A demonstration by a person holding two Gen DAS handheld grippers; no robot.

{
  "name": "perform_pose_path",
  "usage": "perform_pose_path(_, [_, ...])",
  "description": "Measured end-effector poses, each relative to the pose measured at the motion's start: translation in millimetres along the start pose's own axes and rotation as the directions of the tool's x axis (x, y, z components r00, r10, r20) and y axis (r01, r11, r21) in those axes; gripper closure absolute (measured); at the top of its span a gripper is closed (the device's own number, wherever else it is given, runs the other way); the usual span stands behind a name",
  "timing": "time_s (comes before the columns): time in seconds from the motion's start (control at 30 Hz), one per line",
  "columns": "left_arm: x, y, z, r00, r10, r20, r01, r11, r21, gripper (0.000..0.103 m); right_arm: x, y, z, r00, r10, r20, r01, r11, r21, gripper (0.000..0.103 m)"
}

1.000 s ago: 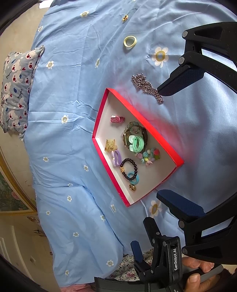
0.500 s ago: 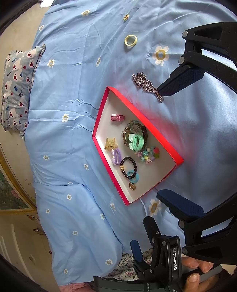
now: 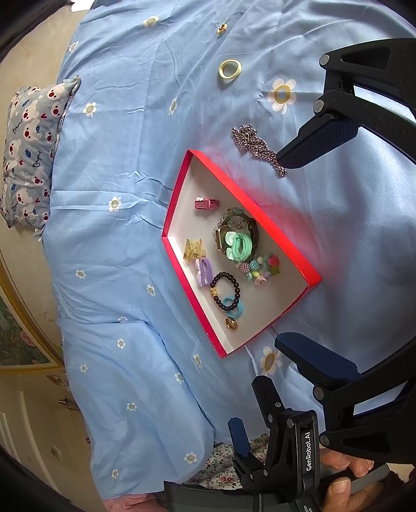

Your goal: Organize jewelry

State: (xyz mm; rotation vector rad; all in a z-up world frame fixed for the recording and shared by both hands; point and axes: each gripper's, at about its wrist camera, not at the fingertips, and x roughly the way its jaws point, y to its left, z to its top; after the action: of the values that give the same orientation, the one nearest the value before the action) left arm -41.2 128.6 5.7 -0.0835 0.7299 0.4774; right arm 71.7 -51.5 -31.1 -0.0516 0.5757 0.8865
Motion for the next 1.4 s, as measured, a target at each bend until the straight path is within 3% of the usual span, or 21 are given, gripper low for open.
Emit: perform_pose_path(1.4, [4.2,-3.6,-0.5,1.000,-0.014,-0.001,0.014,1.000,0.015,0.000,-3.3,-0.3,2.3,1.000,0.009,0.006,-0.009,1.000,-0.007,0.000])
